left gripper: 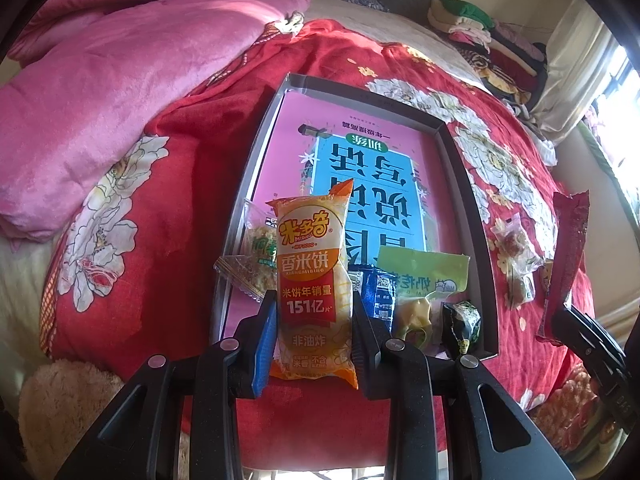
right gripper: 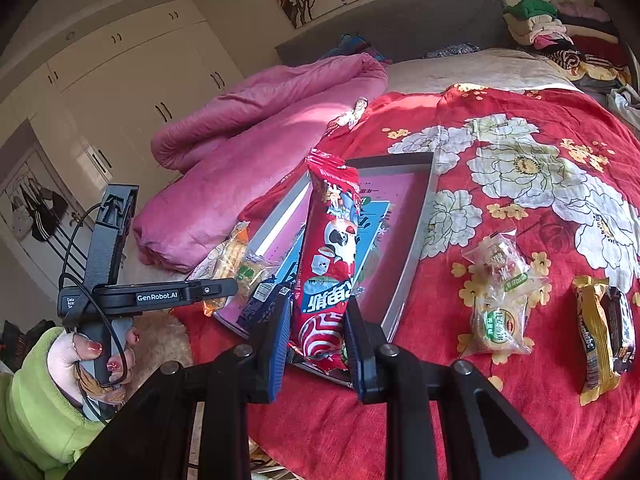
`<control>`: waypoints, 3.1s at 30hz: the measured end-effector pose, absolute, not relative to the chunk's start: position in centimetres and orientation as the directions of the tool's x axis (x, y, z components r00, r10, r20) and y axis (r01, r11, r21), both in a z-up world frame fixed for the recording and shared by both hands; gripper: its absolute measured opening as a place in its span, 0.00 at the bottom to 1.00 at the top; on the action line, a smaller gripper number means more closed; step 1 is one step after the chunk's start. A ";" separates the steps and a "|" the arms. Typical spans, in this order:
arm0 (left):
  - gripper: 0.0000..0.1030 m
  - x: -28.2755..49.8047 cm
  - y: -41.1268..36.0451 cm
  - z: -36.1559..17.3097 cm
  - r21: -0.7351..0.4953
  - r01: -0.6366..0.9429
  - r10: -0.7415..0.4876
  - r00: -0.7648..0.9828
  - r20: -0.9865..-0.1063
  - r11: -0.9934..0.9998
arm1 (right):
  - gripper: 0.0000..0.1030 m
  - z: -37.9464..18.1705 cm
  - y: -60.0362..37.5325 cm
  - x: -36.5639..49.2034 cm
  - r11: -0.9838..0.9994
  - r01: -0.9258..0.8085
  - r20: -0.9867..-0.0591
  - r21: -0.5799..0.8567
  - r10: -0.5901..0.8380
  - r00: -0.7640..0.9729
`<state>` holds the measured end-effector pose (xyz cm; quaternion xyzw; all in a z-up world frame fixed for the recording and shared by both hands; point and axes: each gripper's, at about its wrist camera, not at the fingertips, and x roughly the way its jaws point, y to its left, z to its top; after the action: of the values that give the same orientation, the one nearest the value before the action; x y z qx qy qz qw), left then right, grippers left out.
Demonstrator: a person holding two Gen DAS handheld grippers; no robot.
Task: Organize snacks
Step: 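Lower the orange bag into the tray with the left tool while the right tool lowers the red tube, then open both tools and move them back toward the remaining snacks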
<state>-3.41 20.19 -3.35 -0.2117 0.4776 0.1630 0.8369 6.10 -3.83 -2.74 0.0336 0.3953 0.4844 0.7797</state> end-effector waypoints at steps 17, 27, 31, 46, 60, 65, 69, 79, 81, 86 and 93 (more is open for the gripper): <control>0.33 -2.9 19.8 -4.4 -0.189 -0.462 0.063 0.478 -0.876 0.866 | 0.26 -4.3 -2.1 6.3 0.548 -0.710 -0.626 0.443 0.756 0.192; 0.33 -2.8 19.8 -4.5 -0.189 -0.459 0.063 0.479 -0.875 0.868 | 0.26 -5.6 -0.9 6.7 0.588 -0.694 -0.672 0.416 0.713 0.201; 0.33 -2.8 19.8 -4.6 -0.189 -0.458 0.063 0.480 -0.875 0.869 | 0.26 -6.0 -0.7 7.0 0.605 -0.687 -0.688 0.402 0.695 0.209; 0.33 -2.8 19.7 -4.2 -0.193 -0.446 0.061 0.495 -0.867 0.874 | 0.27 -5.8 -0.8 6.9 0.613 -0.692 -0.685 0.382 0.691 0.233; 0.49 -3.0 19.2 -2.5 -0.195 -0.427 0.085 0.554 -0.828 0.883 | 0.31 -4.8 -3.2 7.5 0.642 -0.675 -0.664 0.363 0.687 0.296; 0.57 -3.1 19.0 -1.9 -0.200 -0.417 0.090 0.580 -0.810 0.886 | 0.35 -4.1 -4.7 8.0 0.667 -0.658 -0.650 0.348 0.678 0.344; 0.64 -3.2 18.6 -0.9 -0.200 -0.408 0.101 0.607 -0.789 0.891 | 0.39 -3.5 -6.0 8.4 0.691 -0.646 -0.639 0.324 0.663 0.389; 0.71 -2.8 15.7 2.1 -0.210 -0.364 0.090 0.657 -0.749 0.907 | 0.45 -1.4 -8.7 8.3 0.727 -0.652 -0.603 0.215 0.624 0.496; 0.71 -2.6 14.7 2.6 -0.219 -0.342 0.071 0.666 -0.743 0.914 | 0.45 -1.1 -9.1 8.4 0.733 -0.650 -0.598 0.201 0.617 0.511; 0.72 -1.9 12.6 3.8 -0.232 -0.301 0.039 0.681 -0.731 0.925 | 0.45 -0.3 -10.8 8.8 0.748 -0.629 -0.577 0.213 0.616 0.536; 0.73 -0.5 10.0 4.9 -0.244 -0.255 0.000 0.691 -0.723 0.936 | 0.48 0.6 -13.3 9.5 0.781 -0.588 -0.557 0.210 0.590 0.585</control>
<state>-0.48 10.01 4.87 -0.1649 0.3869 0.0706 0.9045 9.51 -13.29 0.60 0.0014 0.3132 0.3310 0.8901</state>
